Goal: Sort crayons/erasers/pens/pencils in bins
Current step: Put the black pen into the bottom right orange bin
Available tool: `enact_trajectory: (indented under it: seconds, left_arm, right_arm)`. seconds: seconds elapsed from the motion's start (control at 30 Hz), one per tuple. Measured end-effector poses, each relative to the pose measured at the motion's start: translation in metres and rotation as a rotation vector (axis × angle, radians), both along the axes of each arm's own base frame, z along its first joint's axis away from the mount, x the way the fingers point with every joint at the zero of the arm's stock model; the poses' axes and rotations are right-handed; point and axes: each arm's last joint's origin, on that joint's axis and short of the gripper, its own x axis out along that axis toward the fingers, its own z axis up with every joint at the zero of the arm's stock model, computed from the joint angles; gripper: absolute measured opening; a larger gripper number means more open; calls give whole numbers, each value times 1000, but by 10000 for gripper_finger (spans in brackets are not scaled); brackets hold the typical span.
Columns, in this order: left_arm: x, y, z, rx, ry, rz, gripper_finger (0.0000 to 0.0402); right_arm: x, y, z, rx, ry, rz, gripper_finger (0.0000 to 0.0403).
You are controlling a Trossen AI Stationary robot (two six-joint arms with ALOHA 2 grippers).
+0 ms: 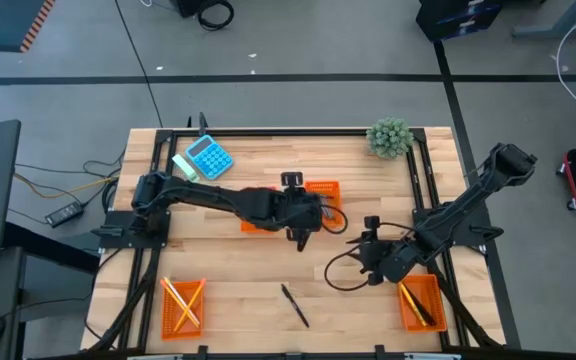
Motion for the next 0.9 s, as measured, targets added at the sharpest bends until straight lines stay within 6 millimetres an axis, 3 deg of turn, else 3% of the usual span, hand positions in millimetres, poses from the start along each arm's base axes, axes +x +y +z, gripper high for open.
enact_trajectory:
  seconds: [0.1, 0.27, 0.37, 0.6, 0.9]
  left_arm:
    - [2, 4, -8, 11, -45, -10, 127]
    - [-17, 16, -26, 5, -129, 12, 106]
    - [-38, 23, -27, -10, -230, 28, 95]
    - [-103, 17, 2, -108, -560, 48, 72]
    - [-167, 7, -9, -145, -897, -48, 53]
  right_arm:
    - [-5, -5, -15, -39, -9, 0, 154]
    - [-11, -12, -35, -61, -125, -43, 154]
    - [-12, -13, -40, -47, -200, -28, 154]
    - [-5, -19, -35, -74, -302, -2, 154]
    - [15, -33, -23, 101, -388, 110, 154]
